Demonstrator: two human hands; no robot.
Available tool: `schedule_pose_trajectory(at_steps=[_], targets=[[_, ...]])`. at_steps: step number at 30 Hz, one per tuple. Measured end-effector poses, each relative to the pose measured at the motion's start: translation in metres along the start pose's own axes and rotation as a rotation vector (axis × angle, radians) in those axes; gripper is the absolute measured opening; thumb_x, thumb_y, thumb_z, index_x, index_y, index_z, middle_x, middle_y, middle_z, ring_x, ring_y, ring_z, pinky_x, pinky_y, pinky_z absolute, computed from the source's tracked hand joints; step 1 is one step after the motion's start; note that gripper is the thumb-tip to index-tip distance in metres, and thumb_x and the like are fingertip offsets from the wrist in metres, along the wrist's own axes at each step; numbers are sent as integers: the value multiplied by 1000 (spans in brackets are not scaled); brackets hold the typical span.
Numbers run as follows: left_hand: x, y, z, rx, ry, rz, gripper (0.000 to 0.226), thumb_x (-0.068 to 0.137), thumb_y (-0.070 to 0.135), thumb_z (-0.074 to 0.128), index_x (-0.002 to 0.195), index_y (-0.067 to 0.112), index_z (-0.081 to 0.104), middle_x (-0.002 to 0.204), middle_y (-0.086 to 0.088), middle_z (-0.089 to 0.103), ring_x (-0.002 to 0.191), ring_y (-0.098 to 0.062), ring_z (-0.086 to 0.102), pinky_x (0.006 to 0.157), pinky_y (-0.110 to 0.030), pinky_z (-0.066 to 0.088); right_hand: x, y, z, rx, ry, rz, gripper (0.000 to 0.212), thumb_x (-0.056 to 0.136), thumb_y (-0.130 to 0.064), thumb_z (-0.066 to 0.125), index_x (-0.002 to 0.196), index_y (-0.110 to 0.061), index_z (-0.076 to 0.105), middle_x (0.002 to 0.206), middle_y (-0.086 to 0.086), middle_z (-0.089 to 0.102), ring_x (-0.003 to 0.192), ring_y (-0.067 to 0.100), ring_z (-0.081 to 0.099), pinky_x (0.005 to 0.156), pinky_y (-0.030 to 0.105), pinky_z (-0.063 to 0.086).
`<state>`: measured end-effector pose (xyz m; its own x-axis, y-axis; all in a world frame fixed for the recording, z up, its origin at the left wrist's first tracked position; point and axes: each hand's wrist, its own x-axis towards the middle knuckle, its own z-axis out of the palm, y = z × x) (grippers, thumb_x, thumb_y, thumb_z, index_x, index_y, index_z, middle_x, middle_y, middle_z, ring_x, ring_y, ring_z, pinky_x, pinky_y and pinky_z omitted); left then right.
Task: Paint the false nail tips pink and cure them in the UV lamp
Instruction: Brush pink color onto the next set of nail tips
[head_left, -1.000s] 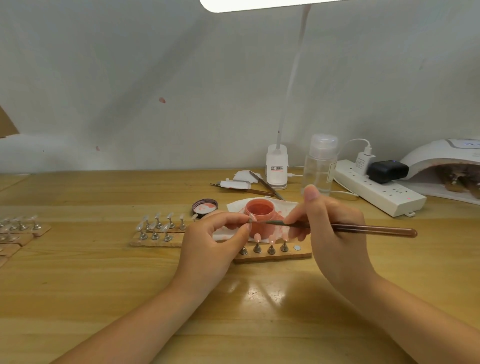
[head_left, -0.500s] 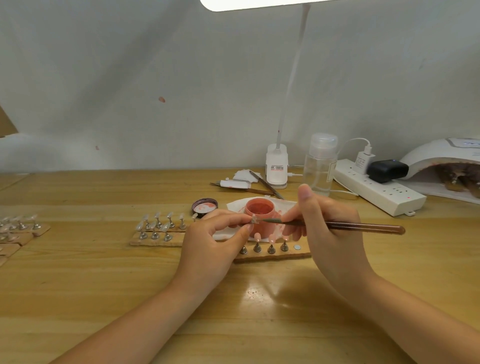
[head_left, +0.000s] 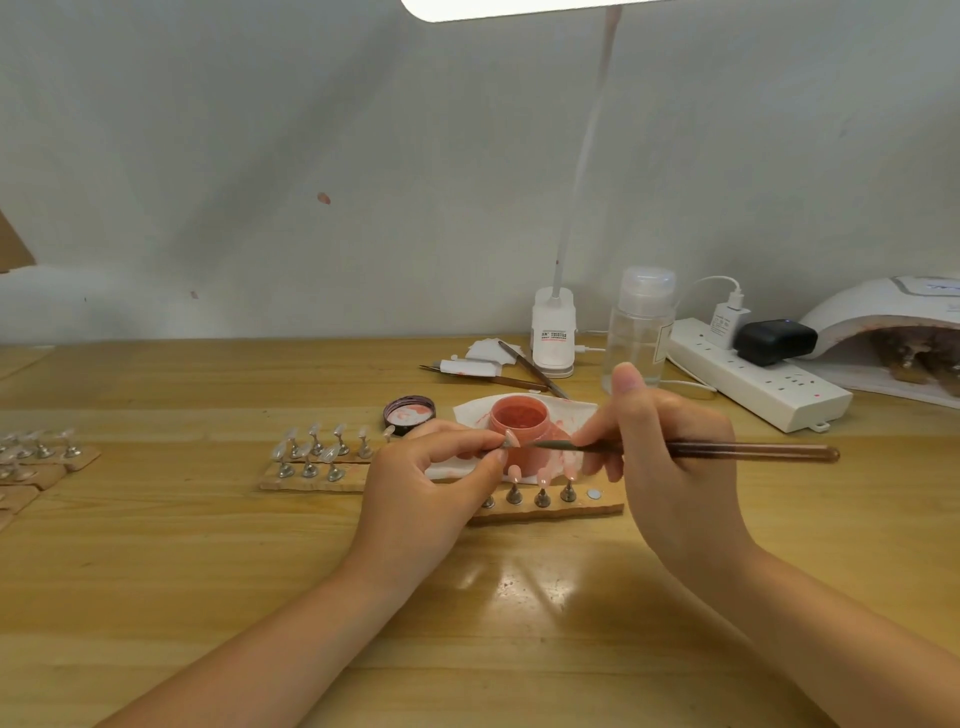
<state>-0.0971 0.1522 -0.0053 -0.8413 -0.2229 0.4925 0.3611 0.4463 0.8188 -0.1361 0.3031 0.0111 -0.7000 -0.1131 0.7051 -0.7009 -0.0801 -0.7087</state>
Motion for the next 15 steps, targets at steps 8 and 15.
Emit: schedule_pose_trajectory(at_steps=[8, 15], targets=[[0, -1, 0, 8, 7, -4, 24, 74, 5, 71, 77, 29, 71, 81, 6, 70, 79, 3, 61, 73, -6, 43, -1, 2, 0, 18, -3, 12, 41, 88, -37, 45, 55, -19, 62, 47, -9, 59, 44, 1, 55, 48, 7, 40], [0, -1, 0, 0, 9, -10, 23, 74, 3, 71, 78, 25, 72, 81, 6, 70, 78, 2, 62, 71, -7, 44, 0, 3, 2, -48, -50, 7, 38, 90, -34, 49, 60, -17, 65, 49, -7, 60, 48, 2, 57, 51, 9, 40]])
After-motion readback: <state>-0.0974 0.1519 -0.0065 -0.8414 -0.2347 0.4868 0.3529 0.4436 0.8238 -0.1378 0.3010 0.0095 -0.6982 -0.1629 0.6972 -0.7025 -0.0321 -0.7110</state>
